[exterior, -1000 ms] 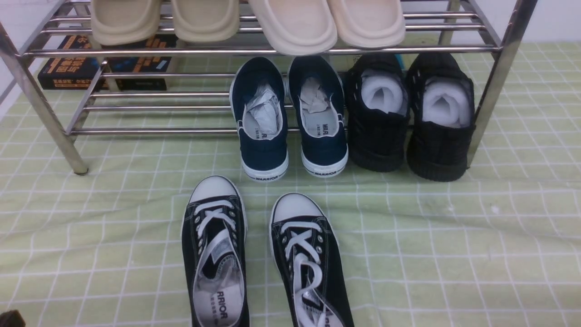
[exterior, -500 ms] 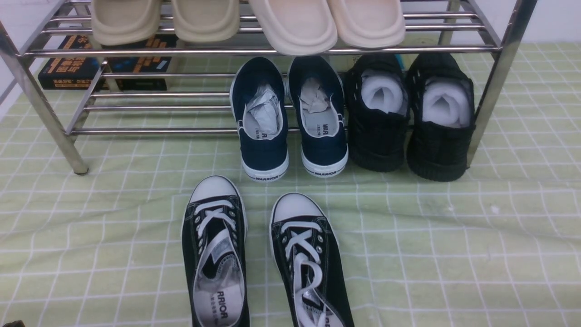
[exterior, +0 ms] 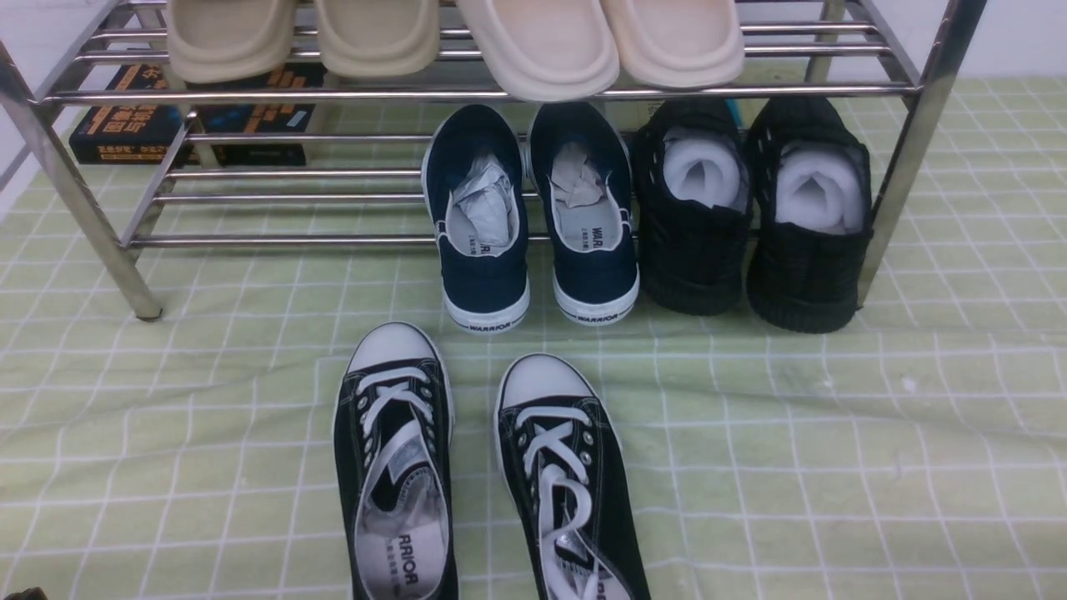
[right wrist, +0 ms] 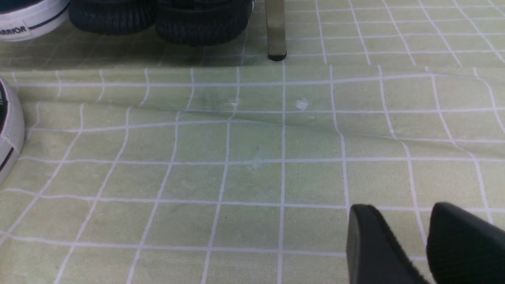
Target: Take the shoes off the shelf with your hand from the green coffee tablecloth.
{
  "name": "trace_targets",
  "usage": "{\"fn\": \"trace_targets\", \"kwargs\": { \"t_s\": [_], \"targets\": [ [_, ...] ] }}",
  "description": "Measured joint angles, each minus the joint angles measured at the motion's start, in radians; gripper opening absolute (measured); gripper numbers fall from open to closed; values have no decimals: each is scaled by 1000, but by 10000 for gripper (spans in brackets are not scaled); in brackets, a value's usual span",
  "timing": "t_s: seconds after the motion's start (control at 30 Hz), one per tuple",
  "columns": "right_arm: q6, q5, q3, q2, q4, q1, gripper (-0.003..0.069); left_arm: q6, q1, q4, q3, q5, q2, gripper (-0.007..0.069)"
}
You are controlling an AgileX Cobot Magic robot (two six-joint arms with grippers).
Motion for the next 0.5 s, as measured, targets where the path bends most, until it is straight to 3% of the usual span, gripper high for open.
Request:
{"fn": "trace_targets", "kwargs": {
  "t_s": [0.5],
  "targets": [
    [0,0,0,0,0,0,239,-1,0,0,0,0,0,78]
  ]
}}
